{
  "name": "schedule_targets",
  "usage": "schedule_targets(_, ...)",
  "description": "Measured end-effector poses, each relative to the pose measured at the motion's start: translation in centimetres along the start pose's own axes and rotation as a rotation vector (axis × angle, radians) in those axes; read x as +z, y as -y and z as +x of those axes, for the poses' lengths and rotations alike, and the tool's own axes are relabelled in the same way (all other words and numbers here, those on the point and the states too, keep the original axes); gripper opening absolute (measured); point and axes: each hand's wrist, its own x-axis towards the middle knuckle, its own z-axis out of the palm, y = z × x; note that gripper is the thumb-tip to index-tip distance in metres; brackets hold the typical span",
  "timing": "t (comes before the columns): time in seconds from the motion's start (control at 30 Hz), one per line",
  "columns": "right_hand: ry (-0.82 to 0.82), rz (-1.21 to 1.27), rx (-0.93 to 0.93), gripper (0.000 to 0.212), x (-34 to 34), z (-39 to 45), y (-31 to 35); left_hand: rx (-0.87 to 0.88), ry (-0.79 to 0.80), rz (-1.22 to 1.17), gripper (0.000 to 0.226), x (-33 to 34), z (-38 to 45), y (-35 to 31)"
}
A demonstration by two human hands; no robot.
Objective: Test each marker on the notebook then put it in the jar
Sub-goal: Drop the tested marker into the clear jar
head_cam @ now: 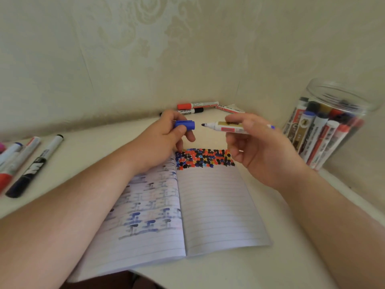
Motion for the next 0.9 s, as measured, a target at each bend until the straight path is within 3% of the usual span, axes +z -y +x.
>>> schedule_targets(0.1, -0.005, 0.022, 0.064, 0.04, -0.2, 0.2, 0.0, -0.003, -0.037, -0.085, 0.017, -0.24, 0.11, 0.2)
schedule_targets(0.6, 0.014, -0.216, 0.103, 0.034, 0.21, 0.25, -0.64, 0.082, 0.018, -0.005, 0.02, -0.22, 0.45, 0.33)
schedule_targets(0.67, 0.017, -0.417, 0.038, 0.029, 0.2, -0.02, -0.69, 0.078, -0.025, 0.02, 0.022, -0.22, 0.51, 0.37)
schedule_targets(0.73, -0.027, -0.821, -0.072, 0.029, -0.06, -0.21, -0.46, 0.058, -0.05, -0.014, 0.027, -0.47, 0.48, 0.34)
schedule_targets(0.8, -0.055, -1.205, -0.143, 0.031, -0.33, -0.05, -0.18, 0.058, -0.012, -0.04, 0.033, -0.6, 0.31, 0.18)
schedule_targets(0.9, -0.023, -1.558, -0.158, 0.037, 0.4, 0.3, -0.45, 0.076, 0.086, -0.08, 0.034, -0.33, -0.11, -0.53)
